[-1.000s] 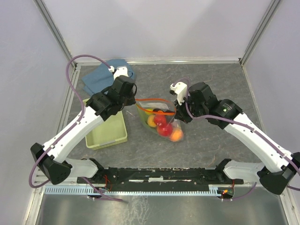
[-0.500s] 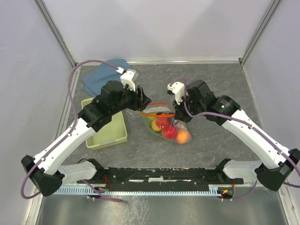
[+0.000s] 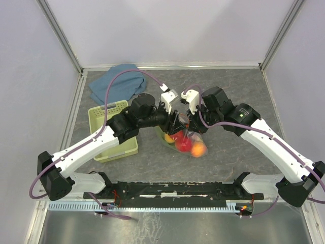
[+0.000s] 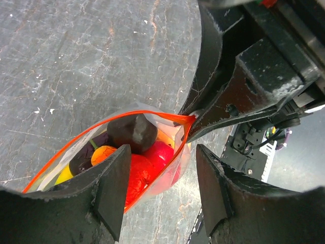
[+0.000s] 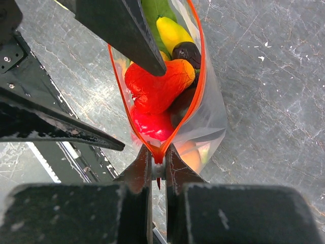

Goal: Place the food in the zip-top bag and seal the zipper
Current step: Zip the zipper food storage bag at the center of the board.

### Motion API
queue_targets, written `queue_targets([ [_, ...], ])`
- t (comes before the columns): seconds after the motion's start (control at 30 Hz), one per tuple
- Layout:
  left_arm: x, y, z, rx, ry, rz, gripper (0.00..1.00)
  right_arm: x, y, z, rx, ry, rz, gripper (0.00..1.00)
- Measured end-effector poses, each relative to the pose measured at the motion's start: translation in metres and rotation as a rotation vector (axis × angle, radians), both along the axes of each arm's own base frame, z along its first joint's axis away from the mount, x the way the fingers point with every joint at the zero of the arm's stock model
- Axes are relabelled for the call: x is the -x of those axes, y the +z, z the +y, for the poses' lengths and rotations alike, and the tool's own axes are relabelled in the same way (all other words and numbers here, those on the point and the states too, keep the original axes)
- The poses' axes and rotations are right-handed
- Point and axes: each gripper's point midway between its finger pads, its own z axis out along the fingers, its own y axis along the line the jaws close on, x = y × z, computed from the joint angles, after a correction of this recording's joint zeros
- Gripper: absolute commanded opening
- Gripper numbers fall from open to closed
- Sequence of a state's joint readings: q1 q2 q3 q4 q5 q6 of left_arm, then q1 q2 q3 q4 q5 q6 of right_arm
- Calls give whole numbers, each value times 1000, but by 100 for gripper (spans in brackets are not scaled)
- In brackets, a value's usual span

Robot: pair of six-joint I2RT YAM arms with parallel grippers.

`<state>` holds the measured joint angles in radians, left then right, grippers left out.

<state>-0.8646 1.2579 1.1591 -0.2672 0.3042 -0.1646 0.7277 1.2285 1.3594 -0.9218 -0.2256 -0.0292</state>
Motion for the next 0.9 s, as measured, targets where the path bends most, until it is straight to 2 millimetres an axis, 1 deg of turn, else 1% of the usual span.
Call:
queue_targets([
  [0.17,3,-11,-5,-17,-33,-4,56,2,0,1,-4,12,8,7],
  [0.23,1,-12,-7,-14,-38,-9,50,3,0,1,-5,13,11,7],
  [0.27,1,-11,-8,-12,-41,-11,45,3,0,0,-5,12,12,7],
  [0.4,2,-12,-9,-10,-53,-10,19,3,-1,0,-3,14,12,8],
  [0.47,2,-13,-10,-10,-58,-8,11,3,-1,-1,0,15,12,8],
  [0.5,2,-13,-10,-11,-60,-8,10,3,-1,-2,1,15,12,8],
  [0.53,3,-13,-10,-11,-63,-7,10,3,-1,-2,2,15,12,8],
  [0.57,3,-14,-10,-11,-65,-6,14,3,-1,-2,2,15,11,8],
  [0.63,4,-13,-11,-10,-73,-7,28,4,0,-3,3,18,8,8],
  [0.77,5,-13,-11,-10,-80,-13,44,5,0,-4,6,21,8,8],
  [0.9,5,-13,-11,-10,-82,-17,47,6,0,-3,2,28,10,8],
])
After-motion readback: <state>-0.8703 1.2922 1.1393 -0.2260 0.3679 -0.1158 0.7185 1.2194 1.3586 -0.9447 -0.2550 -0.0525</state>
